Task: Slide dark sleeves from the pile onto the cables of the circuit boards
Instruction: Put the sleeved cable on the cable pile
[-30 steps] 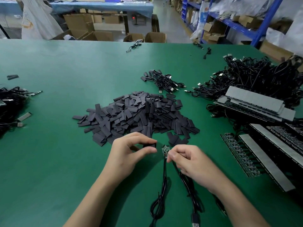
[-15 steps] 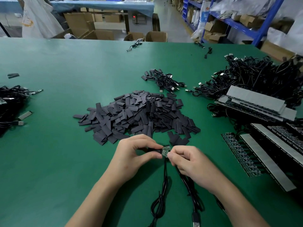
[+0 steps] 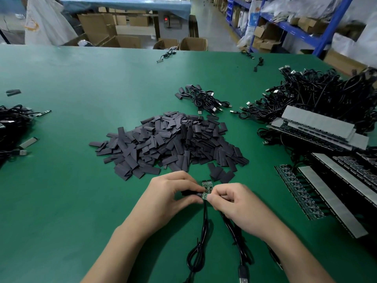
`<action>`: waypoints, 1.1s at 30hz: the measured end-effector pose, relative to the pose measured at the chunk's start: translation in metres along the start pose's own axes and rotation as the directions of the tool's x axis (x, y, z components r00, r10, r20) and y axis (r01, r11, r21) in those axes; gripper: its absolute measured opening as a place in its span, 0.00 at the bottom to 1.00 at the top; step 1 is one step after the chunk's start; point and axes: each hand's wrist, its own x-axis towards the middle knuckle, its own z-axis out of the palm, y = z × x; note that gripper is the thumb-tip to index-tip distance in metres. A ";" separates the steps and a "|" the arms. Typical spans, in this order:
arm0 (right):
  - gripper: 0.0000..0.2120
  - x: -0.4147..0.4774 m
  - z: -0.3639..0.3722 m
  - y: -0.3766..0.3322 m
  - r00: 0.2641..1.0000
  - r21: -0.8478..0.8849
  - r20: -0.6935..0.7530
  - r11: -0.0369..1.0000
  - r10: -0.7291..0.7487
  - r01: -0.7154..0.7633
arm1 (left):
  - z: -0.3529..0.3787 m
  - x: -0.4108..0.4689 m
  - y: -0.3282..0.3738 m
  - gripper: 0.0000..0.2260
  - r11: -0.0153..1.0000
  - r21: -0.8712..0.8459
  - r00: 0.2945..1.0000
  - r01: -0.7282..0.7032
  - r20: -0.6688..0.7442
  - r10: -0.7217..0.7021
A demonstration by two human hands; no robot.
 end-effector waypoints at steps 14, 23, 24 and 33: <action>0.18 -0.002 0.001 -0.004 1.000 0.005 -0.012 1.000 -0.012 0.012 | 0.003 -0.002 0.001 0.09 0.999 0.030 1.000 0.015 -0.001 -0.015; 0.13 0.000 0.000 -0.001 0.999 0.083 -0.027 0.996 -0.035 0.037 | 0.004 0.000 0.000 0.10 1.000 0.020 1.000 0.000 -0.030 0.001; 0.13 0.000 0.000 -0.001 0.999 0.109 -0.026 0.993 -0.036 0.038 | 0.003 0.000 -0.001 0.10 1.000 0.009 0.999 0.009 -0.031 -0.009; 0.05 0.004 -0.004 0.005 0.993 0.134 -0.121 0.991 0.011 0.006 | 0.001 -0.002 -0.005 0.11 0.998 0.018 0.998 0.058 -0.031 -0.057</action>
